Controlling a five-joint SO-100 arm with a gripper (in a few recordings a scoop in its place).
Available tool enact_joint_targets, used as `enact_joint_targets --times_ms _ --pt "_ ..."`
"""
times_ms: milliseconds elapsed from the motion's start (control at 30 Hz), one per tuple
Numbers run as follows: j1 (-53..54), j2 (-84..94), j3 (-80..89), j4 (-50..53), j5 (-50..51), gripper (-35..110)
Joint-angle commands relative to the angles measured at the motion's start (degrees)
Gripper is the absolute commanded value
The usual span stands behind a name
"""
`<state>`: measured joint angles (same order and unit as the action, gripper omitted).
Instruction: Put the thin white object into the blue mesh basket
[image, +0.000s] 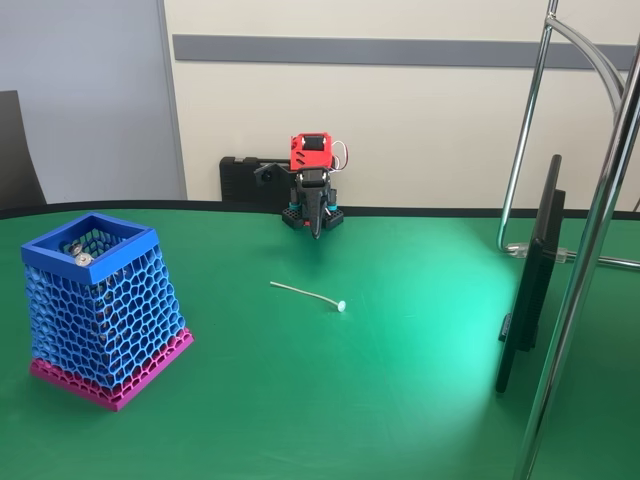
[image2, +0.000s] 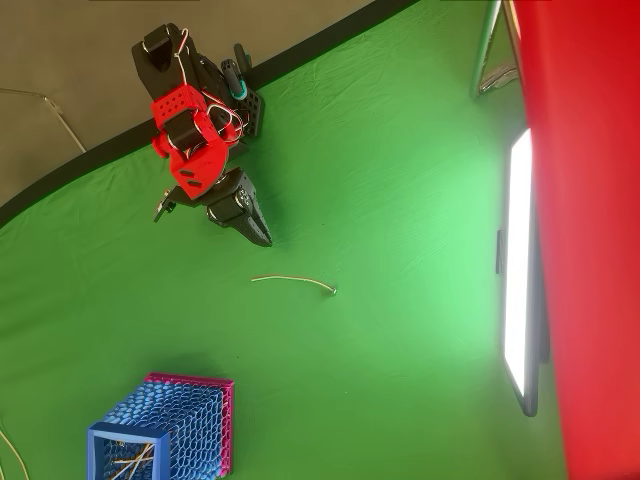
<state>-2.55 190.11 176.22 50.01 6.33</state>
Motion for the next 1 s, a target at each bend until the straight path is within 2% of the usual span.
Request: enact_joint_targets --times_ms 0,967 --pt "-0.09 0.35 0.44 0.0 0.18 1" --pt "-0.97 0.35 0.44 -0.26 -0.97 1"
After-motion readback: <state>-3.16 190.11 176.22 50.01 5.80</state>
